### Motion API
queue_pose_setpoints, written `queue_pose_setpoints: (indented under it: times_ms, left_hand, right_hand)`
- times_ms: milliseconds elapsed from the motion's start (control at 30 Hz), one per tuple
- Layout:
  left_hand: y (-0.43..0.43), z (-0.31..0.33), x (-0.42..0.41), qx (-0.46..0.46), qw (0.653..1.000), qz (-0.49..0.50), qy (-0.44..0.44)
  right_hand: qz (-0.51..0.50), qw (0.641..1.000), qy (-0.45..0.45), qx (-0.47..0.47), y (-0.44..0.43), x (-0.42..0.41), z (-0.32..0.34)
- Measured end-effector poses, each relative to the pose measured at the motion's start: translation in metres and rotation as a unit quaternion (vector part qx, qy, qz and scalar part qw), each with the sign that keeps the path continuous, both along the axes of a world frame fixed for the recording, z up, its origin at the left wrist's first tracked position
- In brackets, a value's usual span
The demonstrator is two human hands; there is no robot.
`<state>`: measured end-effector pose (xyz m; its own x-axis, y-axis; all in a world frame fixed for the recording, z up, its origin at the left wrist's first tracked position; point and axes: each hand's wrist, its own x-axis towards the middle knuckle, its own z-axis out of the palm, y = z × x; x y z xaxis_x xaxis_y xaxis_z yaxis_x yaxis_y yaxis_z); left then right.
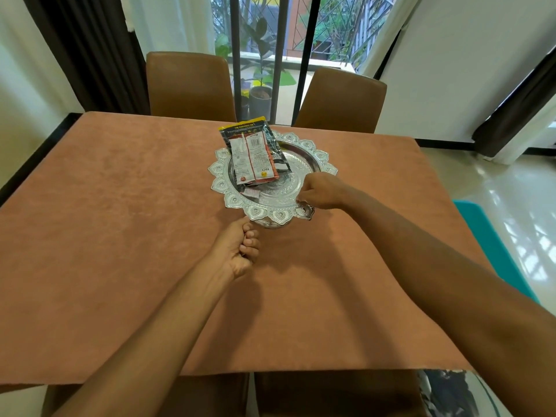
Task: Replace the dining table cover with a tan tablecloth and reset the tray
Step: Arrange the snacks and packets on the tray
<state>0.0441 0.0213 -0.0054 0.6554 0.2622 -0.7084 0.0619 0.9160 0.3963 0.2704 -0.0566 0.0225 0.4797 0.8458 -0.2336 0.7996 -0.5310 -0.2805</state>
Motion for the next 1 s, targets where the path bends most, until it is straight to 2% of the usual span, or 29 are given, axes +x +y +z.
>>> queue_pose_setpoints:
  times_ms: [367,533,667,767,867,1000]
  left_hand:
    - [0.003,-0.001,-0.004,-0.004,1.000,0.003,0.001]
    - [0.007,-0.002,-0.005,-0.012,1.000,0.008,-0.001]
    - [0.007,-0.005,-0.007,-0.011,1.000,0.010,-0.001]
    - [0.003,-0.008,-0.009,-0.014,1.000,0.015,0.003]
    - [-0.007,-0.013,-0.013,-0.029,0.999,0.016,0.007]
    - [-0.025,-0.014,-0.017,-0.043,0.999,0.001,0.001]
  right_hand:
    - [0.061,0.992,0.100,-0.043,0.000,0.014,0.018]
    - [0.045,0.987,0.151,-0.014,-0.002,0.026,0.016]
    - [0.033,0.987,0.154,-0.010,-0.003,0.020,0.022]
    - [0.027,0.985,0.155,0.066,-0.008,-0.002,0.031]
    - [0.026,0.957,0.223,0.184,-0.017,-0.050,0.031]
    - [0.089,0.943,0.244,0.209,-0.034,-0.117,0.013]
